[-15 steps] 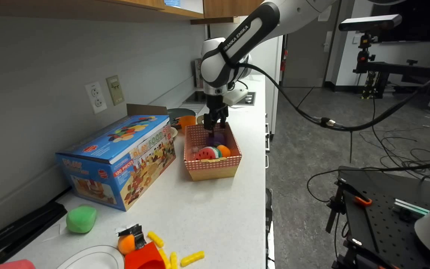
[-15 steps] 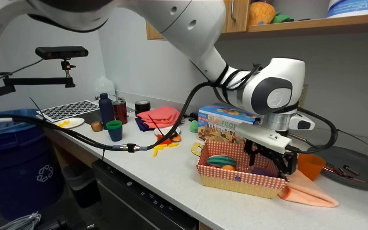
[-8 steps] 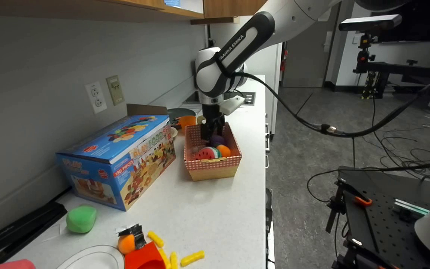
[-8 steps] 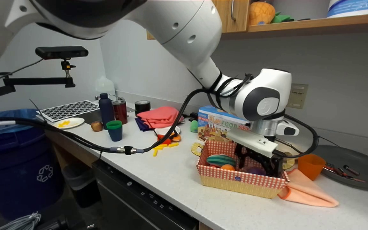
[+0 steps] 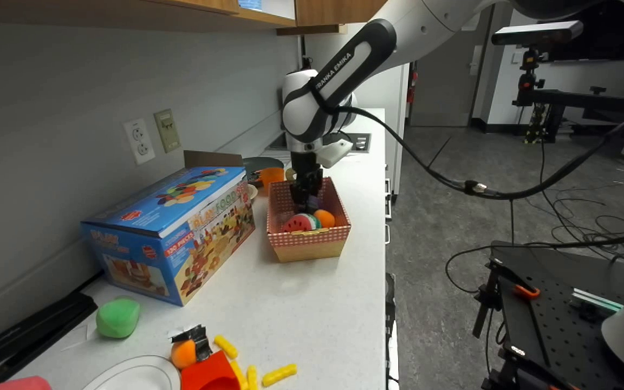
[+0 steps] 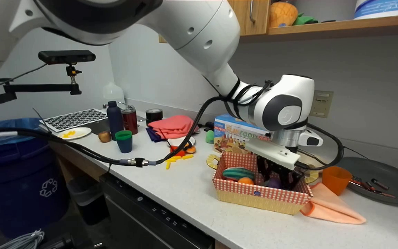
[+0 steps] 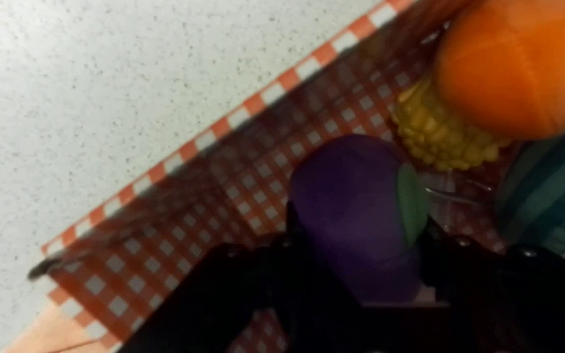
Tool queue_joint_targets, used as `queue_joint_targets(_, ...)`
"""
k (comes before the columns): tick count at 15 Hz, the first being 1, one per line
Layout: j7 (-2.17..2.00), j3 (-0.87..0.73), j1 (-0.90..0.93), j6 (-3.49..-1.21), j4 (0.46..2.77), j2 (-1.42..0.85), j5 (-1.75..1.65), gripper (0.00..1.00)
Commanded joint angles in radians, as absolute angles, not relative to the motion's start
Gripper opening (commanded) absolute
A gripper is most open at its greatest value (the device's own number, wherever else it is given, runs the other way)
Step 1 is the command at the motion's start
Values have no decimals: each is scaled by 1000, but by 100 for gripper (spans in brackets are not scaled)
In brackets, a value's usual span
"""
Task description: Open the overhead cabinet door, pick up some plush toys from the basket and put them in the open cabinet, and then close the cabinet
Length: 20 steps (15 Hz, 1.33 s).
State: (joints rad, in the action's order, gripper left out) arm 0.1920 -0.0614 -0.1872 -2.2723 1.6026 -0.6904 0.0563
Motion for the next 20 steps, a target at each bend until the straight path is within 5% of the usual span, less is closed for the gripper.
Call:
queue_joint_targets(1,169,-61,-180,-2262,1652,-600,47,23)
queue_joint_targets(3,154,-65,-173,-2191,1693,-511,45,10)
queue_joint_targets(7,152,-67,-177,-2009,1766,-324,56,3)
queue_joint_targets(17,197,-85,-161,-2006,1805,68,56,6)
queue_joint_targets(18,172,-88,-160,-1983,1772,10,52,22)
queue_joint_targets(20,172,-89,-158,-1983,1776,53,50,22)
